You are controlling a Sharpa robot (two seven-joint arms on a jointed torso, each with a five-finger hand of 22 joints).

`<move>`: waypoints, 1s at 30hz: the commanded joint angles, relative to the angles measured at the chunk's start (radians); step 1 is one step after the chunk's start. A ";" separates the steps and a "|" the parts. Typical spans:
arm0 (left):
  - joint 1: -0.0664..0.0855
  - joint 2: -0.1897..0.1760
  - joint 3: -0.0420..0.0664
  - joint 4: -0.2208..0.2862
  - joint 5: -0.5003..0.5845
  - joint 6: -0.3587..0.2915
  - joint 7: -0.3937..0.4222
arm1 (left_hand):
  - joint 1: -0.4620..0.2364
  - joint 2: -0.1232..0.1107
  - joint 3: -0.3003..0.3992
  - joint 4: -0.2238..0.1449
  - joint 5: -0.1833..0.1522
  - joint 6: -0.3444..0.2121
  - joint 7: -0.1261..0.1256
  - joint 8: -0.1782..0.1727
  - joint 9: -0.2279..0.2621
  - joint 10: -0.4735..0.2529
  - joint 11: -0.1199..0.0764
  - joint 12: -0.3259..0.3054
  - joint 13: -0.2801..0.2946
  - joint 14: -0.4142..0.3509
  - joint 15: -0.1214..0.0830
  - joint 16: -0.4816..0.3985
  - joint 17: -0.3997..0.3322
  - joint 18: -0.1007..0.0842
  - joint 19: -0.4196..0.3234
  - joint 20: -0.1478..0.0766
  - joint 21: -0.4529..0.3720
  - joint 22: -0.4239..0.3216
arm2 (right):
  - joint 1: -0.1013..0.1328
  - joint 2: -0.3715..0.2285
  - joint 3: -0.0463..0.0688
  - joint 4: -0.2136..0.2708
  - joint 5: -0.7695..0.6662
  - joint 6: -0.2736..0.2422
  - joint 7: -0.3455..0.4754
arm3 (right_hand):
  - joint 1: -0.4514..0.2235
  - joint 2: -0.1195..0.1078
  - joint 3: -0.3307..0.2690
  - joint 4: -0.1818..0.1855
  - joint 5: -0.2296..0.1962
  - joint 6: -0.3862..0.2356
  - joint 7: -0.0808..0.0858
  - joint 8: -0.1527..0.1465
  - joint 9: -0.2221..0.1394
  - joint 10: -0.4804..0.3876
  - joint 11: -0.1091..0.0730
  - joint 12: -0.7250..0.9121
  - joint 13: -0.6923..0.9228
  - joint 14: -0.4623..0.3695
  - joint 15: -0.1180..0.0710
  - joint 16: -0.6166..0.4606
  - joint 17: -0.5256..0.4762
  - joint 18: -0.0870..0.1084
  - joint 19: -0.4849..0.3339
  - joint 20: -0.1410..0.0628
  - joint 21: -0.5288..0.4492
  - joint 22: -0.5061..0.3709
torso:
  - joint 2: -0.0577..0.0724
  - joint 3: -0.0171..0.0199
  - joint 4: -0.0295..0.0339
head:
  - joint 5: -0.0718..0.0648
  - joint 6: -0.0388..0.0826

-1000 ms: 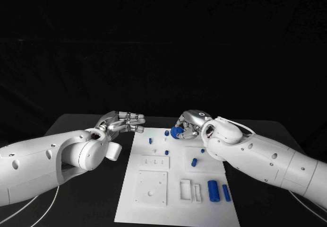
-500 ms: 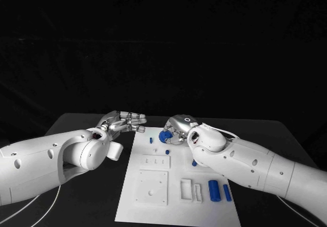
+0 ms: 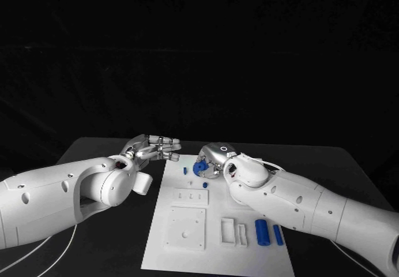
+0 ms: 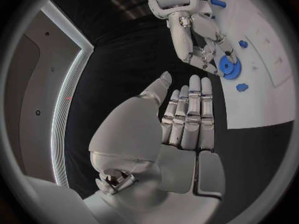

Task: Assemble the parts on the task board

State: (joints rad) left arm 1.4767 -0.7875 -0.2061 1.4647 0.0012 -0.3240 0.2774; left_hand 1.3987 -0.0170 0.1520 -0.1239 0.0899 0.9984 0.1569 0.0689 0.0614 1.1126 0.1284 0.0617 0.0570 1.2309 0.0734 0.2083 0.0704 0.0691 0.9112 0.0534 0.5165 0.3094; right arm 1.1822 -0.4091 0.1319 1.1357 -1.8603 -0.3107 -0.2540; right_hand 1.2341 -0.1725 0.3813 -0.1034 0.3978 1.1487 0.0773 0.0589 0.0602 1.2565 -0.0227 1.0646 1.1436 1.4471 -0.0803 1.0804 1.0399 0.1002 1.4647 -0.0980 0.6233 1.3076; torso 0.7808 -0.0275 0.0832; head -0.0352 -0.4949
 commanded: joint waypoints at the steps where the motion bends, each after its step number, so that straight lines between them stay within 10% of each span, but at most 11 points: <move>1: 0.003 0.003 0.001 0.001 -0.003 0.014 0.004 | 0.011 0.001 -0.004 0.000 -0.003 -0.007 -0.001 -0.003 0.002 -0.005 -0.001 -0.003 0.001 -0.003 0.001 0.001 -0.001 0.003 -0.007 0.002 0.003 -0.001 | -0.002 0.005 -0.003 -0.013 -0.021 0.002 -0.006 | 0.011 0.001 0.005 -0.001 -0.002 0.004 0.003 0.002 0.002 0.006 0.001 -0.004 -0.001 -0.002 -0.004 -0.003 -0.001 -0.013 0.051 -0.008 0.005 0.015 | 0.000 0.0006 -0.0010 | 0.001 0.000; 20: 0.003 0.001 0.001 0.001 -0.005 0.015 0.002 | 0.011 0.001 -0.004 0.000 -0.003 -0.007 -0.001 -0.003 0.002 -0.005 -0.001 -0.003 0.001 -0.003 0.001 0.001 -0.001 0.003 -0.007 0.002 0.003 -0.001 | -0.002 0.006 -0.006 -0.036 -0.009 0.010 -0.002 | -0.002 -0.010 -0.028 0.011 -0.060 -0.063 0.019 0.004 0.002 -0.007 0.011 -0.025 -0.018 -0.004 0.000 -0.016 -0.014 -0.010 0.050 -0.005 -0.010 0.008 | 0.000 0.0016 -0.0023 | 0.000 -0.001; 22: 0.003 0.001 0.001 0.001 -0.005 0.015 0.002 | 0.011 0.001 -0.004 0.000 -0.003 -0.007 -0.001 -0.003 0.002 -0.005 -0.001 -0.003 0.001 -0.003 0.001 0.001 -0.001 0.003 -0.007 0.002 0.003 -0.001 | -0.002 0.007 -0.006 -0.039 0.003 0.008 0.002 | -0.009 -0.005 -0.114 0.051 -0.127 -0.119 0.017 0.006 0.003 -0.011 0.009 -0.033 -0.027 -0.004 0.001 -0.019 -0.017 -0.005 0.051 -0.002 -0.015 0.003 | 0.000 0.0018 -0.0023 | 0.001 -0.001; 24: 0.003 0.001 0.001 0.001 -0.005 0.016 0.001 | 0.011 0.001 -0.004 0.000 -0.003 -0.007 -0.001 -0.003 0.002 -0.005 -0.001 -0.003 0.001 -0.003 0.001 0.001 -0.001 0.003 -0.007 0.002 0.003 -0.001 | -0.002 0.007 -0.006 -0.042 0.018 0.008 0.005 | -0.016 0.002 -0.217 0.174 -0.108 -0.128 0.021 0.003 0.002 -0.013 0.016 -0.032 -0.030 -0.003 0.006 -0.016 -0.014 0.000 0.051 0.003 -0.014 0.000 | -0.001 0.0018 -0.0018 | 0.000 -0.003; 30: 0.003 0.000 0.001 0.001 -0.005 0.016 0.000 | 0.010 0.000 -0.004 0.000 -0.002 -0.008 0.000 -0.003 0.001 -0.006 -0.001 -0.003 0.001 -0.003 0.002 0.001 -0.001 0.003 -0.010 0.003 0.007 -0.001 | -0.002 0.004 -0.006 -0.048 0.047 0.014 0.014 | -0.078 -0.012 -0.239 0.330 -0.078 -0.117 0.023 0.003 0.002 -0.017 0.021 -0.027 -0.036 -0.004 0.008 -0.013 -0.012 0.006 0.051 0.006 -0.010 -0.003 | -0.001 0.0007 -0.0019 | 0.000 -0.004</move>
State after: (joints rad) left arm 1.4767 -0.7882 -0.2060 1.4640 0.0001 -0.3225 0.2745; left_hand 1.3987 -0.0170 0.1520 -0.1239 0.0899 0.9984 0.1569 0.0689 0.0615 1.1127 0.1285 0.0617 0.0570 1.2309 0.0734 0.2083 0.0704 0.0691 0.9075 0.0570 0.5165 0.3096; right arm 1.1804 -0.4042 0.1260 1.0881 -1.8385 -0.3107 -0.2497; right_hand 1.1624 -0.1857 0.1481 0.2165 0.3154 1.0233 0.0990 0.0638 0.0634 1.2418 -0.0087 1.0334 1.1091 1.4435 -0.0768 1.0647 1.0275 0.1000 1.4647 -0.0980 0.6140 1.3063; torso 0.7801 -0.0261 0.0814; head -0.0349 -0.4979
